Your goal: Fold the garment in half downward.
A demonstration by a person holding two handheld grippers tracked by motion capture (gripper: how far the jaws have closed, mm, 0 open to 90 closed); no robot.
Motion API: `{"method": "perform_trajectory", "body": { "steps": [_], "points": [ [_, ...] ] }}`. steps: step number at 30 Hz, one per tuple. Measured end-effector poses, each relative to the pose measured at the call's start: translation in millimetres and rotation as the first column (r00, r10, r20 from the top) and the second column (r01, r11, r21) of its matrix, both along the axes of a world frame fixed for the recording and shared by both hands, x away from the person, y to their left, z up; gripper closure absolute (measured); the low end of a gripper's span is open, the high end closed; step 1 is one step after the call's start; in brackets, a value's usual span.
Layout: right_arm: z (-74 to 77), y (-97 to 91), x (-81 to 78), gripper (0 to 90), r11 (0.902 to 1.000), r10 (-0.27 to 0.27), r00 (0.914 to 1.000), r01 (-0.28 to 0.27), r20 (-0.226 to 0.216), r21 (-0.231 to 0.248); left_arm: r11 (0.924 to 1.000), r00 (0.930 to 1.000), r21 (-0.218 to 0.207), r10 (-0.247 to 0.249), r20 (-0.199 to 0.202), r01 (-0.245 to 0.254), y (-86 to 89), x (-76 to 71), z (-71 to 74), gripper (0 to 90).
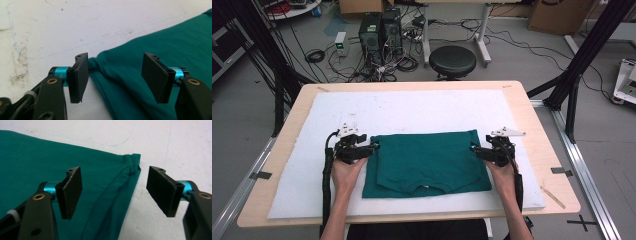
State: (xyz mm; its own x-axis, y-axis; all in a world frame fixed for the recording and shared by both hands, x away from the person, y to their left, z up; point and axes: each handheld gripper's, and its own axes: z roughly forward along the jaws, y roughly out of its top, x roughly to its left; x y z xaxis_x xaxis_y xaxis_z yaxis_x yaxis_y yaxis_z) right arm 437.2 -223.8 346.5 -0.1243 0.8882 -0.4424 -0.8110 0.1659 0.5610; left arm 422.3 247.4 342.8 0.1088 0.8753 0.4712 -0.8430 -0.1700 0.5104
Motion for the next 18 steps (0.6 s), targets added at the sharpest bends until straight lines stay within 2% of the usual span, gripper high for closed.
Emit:
{"method": "perform_trajectory", "body": {
  "steps": [5, 8, 12, 15, 18],
  "points": [
    [-18.9, -4.9, 3.3, 23.6, 0.9985, 0.05, 0.9982, -0.049, 0.033, -0.022, 0.9992, 0.9986, 0.03, -0.027, 0.046, 0.025, 6.2, 0.1, -23.5, 34.2],
    [-28.1, -9.7, 7.8, 21.0, 0.9947, 0.098, 0.9948, -0.097, 0.026, -0.032, 0.9995, 0.9964, 0.029, -0.013, 0.083, 0.01, 8.4, 1.2, -38.0, 34.1],
    [-40.0, -13.6, 10.2, 21.0, 0.9924, 0.12, 0.9922, -0.119, 0.034, -0.031, 0.9989, 0.9925, 0.048, -0.006, 0.122, 0.0, 9.2, 3.3, -55.7, 33.9],
    [-49.2, -16.4, 10.0, 21.0, 0.9918, 0.127, 0.989, -0.126, 0.076, -0.017, 0.9972, 0.9864, 0.074, -0.009, 0.164, -0.003, 9.5, 5.9, -64.2, 33.6],
    [-55.8, -19.6, 10.5, 21.2, 0.9907, 0.135, 0.9834, -0.136, 0.121, -0.006, 0.9964, 0.9826, 0.085, -0.026, 0.184, 0.01, 9.3, 8.2, -70.7, 33.2]
  ]
}}
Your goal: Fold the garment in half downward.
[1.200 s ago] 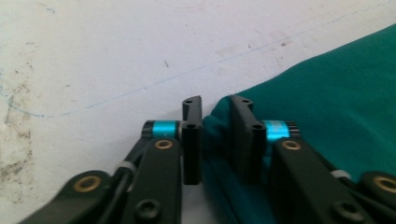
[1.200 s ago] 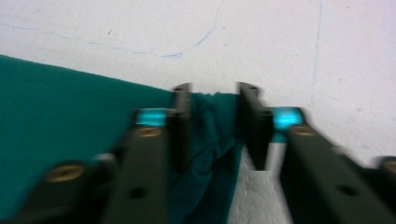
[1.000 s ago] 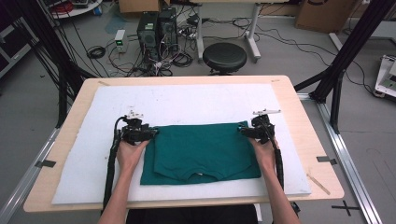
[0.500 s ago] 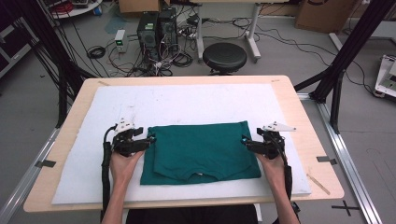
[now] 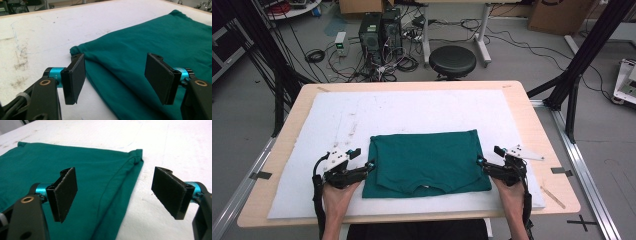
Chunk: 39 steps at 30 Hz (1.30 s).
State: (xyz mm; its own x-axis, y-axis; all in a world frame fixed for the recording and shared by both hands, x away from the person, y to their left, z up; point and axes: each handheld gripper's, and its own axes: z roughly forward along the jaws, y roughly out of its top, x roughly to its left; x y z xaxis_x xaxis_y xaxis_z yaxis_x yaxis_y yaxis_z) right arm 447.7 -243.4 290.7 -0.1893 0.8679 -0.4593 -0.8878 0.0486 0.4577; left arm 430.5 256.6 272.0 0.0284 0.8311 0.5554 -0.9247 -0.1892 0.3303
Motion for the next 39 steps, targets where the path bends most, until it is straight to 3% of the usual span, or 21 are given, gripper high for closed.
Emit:
{"method": "perform_trajectory", "body": {
  "steps": [2, 6, 14, 39],
  "points": [
    [-3.7, -1.9, 1.0, 21.2, 0.9999, -0.007, 0.9999, 0.007, 0.015, 0.007, 1.0, 1.0, 0.005, -0.001, 0.003, 0.001, -0.5, 1.7, -4.6, 33.2],
    [-7.5, -3.9, 3.8, 22.9, 0.9992, -0.03, 0.9985, 0.029, 0.045, 0.027, 0.9991, 0.9988, 0.021, -0.036, -0.033, 0.037, 1.3, 4.4, -6.9, 33.2],
    [-10.6, -2.7, 6.7, 23.0, 0.9993, -0.034, 0.9964, 0.033, 0.078, 0.016, 0.9976, 0.9982, 0.036, -0.06, -0.01, 0.06, 4.3, 6.3, -11.1, 31.7],
    [-12.2, -0.9, 6.7, 23.0, 0.9988, -0.048, 0.9956, 0.048, 0.08, 0.005, 0.9978, 0.9971, 0.022, -0.062, -0.043, 0.063, 3.8, 6.8, -9.0, 31.7]
  ]
}}
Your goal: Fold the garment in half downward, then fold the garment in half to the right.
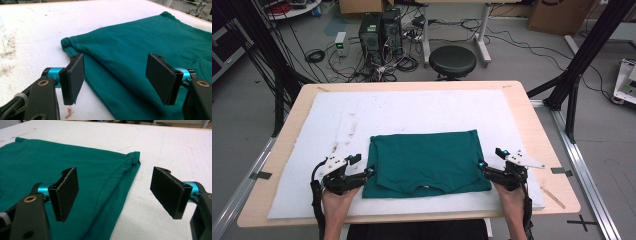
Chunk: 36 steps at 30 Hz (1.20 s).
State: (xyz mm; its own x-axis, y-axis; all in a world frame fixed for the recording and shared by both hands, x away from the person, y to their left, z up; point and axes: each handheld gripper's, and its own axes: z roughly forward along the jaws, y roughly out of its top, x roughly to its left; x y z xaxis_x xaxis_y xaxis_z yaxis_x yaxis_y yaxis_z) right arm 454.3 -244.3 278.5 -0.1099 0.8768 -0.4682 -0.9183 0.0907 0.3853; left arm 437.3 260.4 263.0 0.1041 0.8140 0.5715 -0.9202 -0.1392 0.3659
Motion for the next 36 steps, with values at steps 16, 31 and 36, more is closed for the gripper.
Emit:
{"method": "perform_trajectory", "body": {
  "steps": [16, 31, 36],
  "points": [
    [0.6, 0.4, -0.1, 23.0, 1.0, -0.005, 1.0, 0.005, -0.006, 0.001, 0.9836, 0.9923, -0.154, 0.08, -0.095, -0.094, -24.9, -8.9, -15.6, 28.5],
    [1.2, 1.4, 0.0, 23.1, 0.9999, -0.014, 0.9998, 0.014, -0.013, 0.006, 0.9332, 0.9643, -0.263, 0.207, -0.166, -0.245, -58.3, -1.4, -26.6, 23.7],
    [1.1, 1.6, 0.0, 23.1, 0.9999, -0.014, 0.9998, 0.014, -0.017, 0.005, 0.9321, 0.9592, -0.266, 0.194, -0.206, -0.245, -60.2, 4.3, -30.3, 22.6]
  ]
}}
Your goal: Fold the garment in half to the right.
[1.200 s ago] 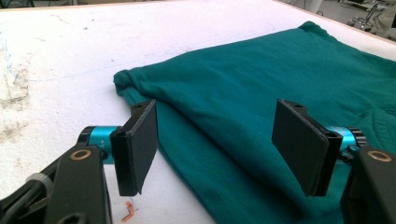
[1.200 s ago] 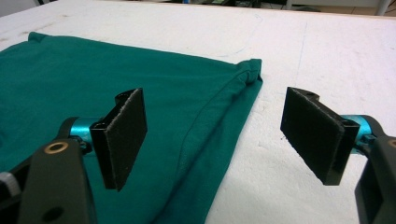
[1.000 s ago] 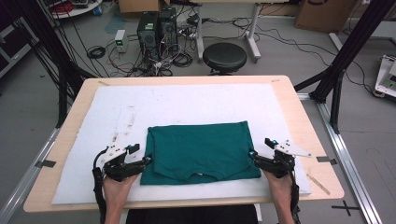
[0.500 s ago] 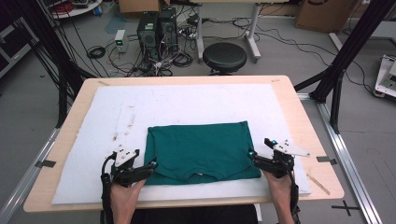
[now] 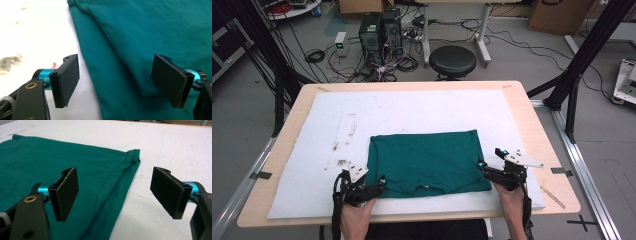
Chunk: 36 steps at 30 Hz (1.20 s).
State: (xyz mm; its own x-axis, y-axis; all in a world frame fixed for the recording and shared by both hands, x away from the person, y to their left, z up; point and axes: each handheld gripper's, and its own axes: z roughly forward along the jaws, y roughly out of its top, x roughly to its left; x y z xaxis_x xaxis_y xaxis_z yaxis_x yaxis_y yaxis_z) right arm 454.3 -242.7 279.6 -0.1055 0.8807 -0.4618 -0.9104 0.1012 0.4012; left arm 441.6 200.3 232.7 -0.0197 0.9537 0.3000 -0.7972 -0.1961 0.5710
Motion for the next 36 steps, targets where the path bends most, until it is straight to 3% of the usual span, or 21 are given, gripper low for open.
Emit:
{"method": "perform_trajectory", "body": {
  "steps": [5, 8, 11, 23, 36],
  "points": [
    [0.1, 0.5, 0.0, 23.1, 1.0, -0.004, 1.0, 0.004, -0.004, -0.001, 1.0, 0.9999, -0.007, 0.002, -0.016, -0.002, -1.2, 3.3, 0.0, 22.8],
    [0.2, 0.6, 0.0, 23.1, 1.0, -0.004, 1.0, 0.004, -0.003, 0.0, 0.9999, 0.9995, 0.01, -0.013, -0.028, 0.014, -0.8, 4.7, -0.3, 27.2],
    [0.2, 0.9, 0.1, 23.2, 0.9999, -0.01, 1.0, 0.01, 0.0, 0.002, 0.9989, 0.999, 0.03, -0.036, -0.026, 0.037, 0.7, 5.5, -1.6, 34.8],
    [-0.4, 1.6, 0.0, 23.3, 0.9999, -0.013, 0.9999, 0.013, -0.001, 0.001, 0.9977, 0.9984, 0.038, -0.055, -0.012, 0.056, 2.3, 6.9, -5.2, 39.1],
    [-0.4, 2.6, 0.0, 23.3, 0.9997, -0.025, 0.9997, 0.025, -0.001, -0.002, 0.9891, 0.9966, 0.123, -0.082, -0.001, 0.082, 3.6, 8.7, -9.8, 65.1]
  ]
}}
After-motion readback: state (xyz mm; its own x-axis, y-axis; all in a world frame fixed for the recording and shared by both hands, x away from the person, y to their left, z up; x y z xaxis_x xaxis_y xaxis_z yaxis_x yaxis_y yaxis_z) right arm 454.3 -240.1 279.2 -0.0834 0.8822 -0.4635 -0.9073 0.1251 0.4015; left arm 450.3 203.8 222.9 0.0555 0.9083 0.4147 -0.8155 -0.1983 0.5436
